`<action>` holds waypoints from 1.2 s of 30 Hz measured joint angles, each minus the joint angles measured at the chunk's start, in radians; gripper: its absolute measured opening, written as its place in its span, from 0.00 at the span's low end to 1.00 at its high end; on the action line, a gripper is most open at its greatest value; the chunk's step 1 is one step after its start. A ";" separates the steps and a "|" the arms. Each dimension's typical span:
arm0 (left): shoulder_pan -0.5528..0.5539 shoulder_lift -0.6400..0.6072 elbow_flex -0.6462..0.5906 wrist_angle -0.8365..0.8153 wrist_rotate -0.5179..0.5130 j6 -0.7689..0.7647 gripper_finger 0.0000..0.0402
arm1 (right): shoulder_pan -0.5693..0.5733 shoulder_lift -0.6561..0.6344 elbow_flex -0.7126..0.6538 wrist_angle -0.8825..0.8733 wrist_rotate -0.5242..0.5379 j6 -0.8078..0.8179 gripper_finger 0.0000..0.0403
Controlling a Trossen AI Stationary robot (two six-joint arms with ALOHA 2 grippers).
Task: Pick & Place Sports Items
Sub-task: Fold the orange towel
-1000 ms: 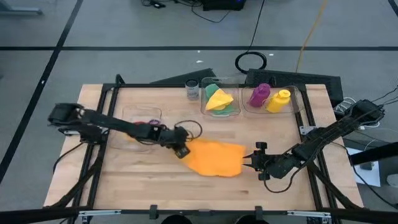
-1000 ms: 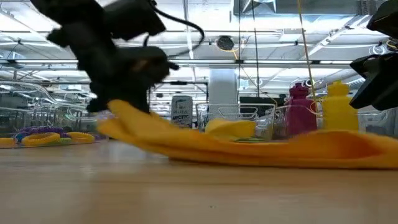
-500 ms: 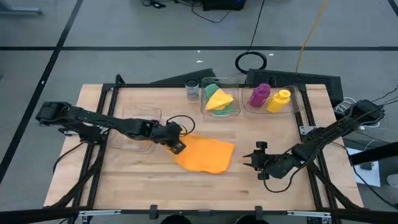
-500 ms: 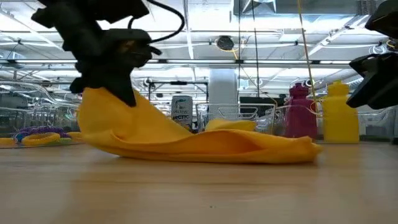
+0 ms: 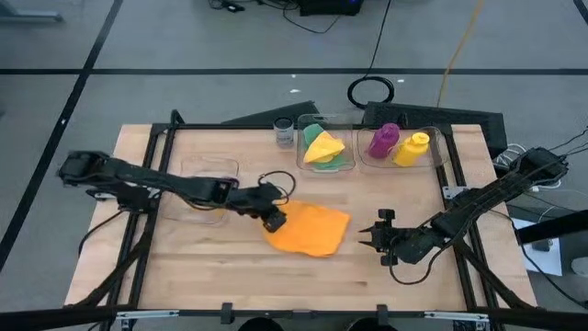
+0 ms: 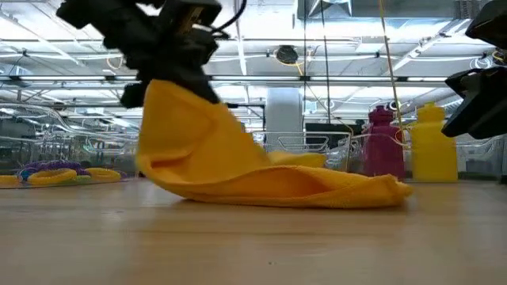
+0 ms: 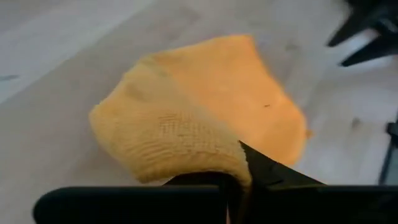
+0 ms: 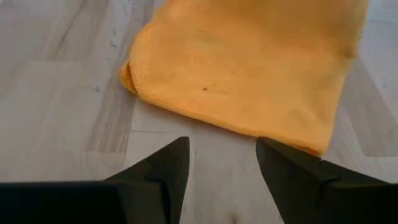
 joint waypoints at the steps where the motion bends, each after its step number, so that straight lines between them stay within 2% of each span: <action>1: -0.005 0.011 0.018 -0.001 0.000 0.011 0.00 | 0.000 0.000 0.000 0.000 0.000 0.000 0.35; 5: -0.022 0.093 0.119 -0.025 0.001 0.068 0.00 | 0.000 0.000 0.000 0.000 0.000 0.000 0.35; 10: -0.027 0.250 0.284 -0.147 0.018 0.118 0.00 | 0.000 0.000 0.000 0.000 -0.002 0.000 0.35; 14: -0.027 0.363 0.416 -0.181 0.051 0.173 0.00 | 0.000 0.000 0.000 0.000 -0.003 0.000 0.35; 20: -0.027 0.468 0.566 -0.218 0.079 0.220 0.00 | 0.000 0.000 0.000 -0.001 -0.004 -0.001 0.35; 29: -0.027 0.502 0.586 -0.210 0.080 0.206 0.00 | 0.000 0.000 0.000 -0.008 -0.004 -0.003 0.35; 36: -0.030 0.503 0.586 -0.131 0.096 0.283 0.04 | 0.000 0.000 0.000 -0.007 -0.004 0.000 0.35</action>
